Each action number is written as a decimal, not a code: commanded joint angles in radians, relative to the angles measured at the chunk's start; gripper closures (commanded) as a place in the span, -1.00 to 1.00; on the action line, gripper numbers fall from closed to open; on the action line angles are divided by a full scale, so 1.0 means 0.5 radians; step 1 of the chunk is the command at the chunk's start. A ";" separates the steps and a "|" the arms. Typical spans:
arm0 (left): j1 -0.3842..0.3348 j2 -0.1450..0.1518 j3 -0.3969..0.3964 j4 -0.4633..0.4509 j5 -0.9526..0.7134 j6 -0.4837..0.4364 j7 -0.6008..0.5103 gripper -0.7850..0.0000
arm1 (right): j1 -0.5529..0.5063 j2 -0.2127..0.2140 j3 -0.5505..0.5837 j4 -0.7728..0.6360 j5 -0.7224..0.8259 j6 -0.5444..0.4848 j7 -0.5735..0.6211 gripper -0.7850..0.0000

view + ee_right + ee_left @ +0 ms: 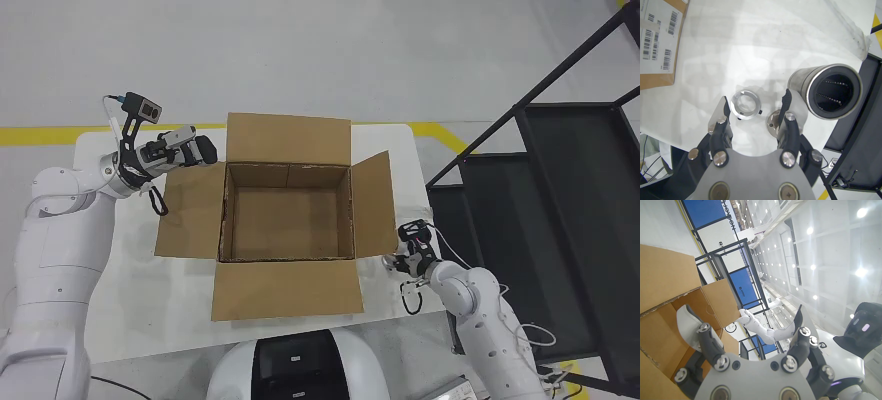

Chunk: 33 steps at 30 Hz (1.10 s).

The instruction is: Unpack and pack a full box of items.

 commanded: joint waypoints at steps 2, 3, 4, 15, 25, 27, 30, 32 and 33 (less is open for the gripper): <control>0.000 0.000 0.000 0.000 0.000 0.000 0.000 -1.00 | 0.006 0.004 -0.007 0.020 0.008 -0.015 0.010 -0.09; 0.000 0.000 0.000 0.000 0.000 0.000 0.000 -1.00 | 0.008 0.006 -0.008 0.028 0.013 -0.018 0.011 -0.02; 0.000 0.000 0.000 0.000 0.000 0.000 0.000 -1.00 | 0.011 0.007 -0.008 0.038 0.021 -0.019 0.011 0.04; 0.000 0.000 0.000 0.000 0.000 0.000 0.000 -1.00 | 0.027 0.025 -0.018 0.066 0.036 -0.030 0.026 0.07; 0.000 0.000 0.000 0.000 0.000 0.000 0.000 -1.00 | 0.071 0.034 -0.076 0.130 0.007 -0.002 0.029 0.15; 0.000 0.000 0.000 0.000 0.000 0.000 0.000 -1.00 | 0.080 0.035 -0.086 0.139 0.007 0.003 0.031 0.25; 0.000 0.000 0.000 0.000 0.000 0.000 0.000 -1.00 | 0.094 0.038 -0.103 0.152 -0.004 0.013 0.037 0.24; 0.000 0.000 0.000 0.000 0.000 0.000 0.000 -1.00 | 0.100 0.039 -0.113 0.156 -0.011 0.019 0.039 0.24; 0.000 0.000 0.000 0.000 0.000 0.000 0.000 -1.00 | 0.102 0.040 -0.116 0.158 -0.010 0.021 0.038 0.33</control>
